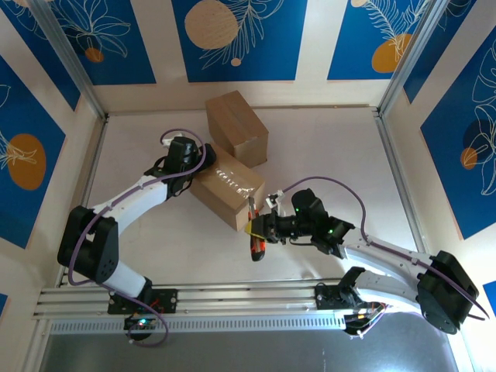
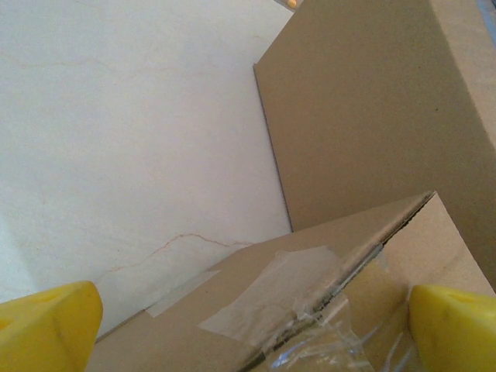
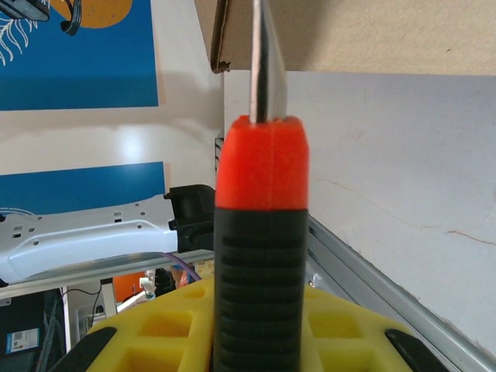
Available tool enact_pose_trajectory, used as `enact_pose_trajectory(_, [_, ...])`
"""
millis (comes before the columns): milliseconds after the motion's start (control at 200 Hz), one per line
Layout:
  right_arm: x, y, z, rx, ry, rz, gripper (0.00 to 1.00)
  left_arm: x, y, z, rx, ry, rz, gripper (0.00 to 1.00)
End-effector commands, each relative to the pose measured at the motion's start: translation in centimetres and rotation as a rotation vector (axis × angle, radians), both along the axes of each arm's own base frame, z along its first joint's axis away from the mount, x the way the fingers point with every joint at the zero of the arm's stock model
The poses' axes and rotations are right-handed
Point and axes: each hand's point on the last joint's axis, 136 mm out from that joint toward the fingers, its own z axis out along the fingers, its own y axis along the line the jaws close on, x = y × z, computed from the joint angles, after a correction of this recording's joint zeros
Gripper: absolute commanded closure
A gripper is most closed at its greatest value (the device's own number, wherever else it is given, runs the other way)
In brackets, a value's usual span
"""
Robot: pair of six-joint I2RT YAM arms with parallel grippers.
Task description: Unpack the express box
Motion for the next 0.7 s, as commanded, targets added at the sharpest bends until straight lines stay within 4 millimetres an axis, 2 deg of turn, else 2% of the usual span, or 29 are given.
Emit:
enact_pose_trajectory(0, [-3.5,1.4,2.2,0.080,-0.014,0.189,1.00,-7.9,1.3,-11.2,0.124,0.432,-0.011,0.00])
enact_pose_trajectory(695, [-4.5,2.4,3.6,0.097,-0.051,0.214,1.00,-7.9,1.2,-11.5,0.124,0.437,-0.010,0.00])
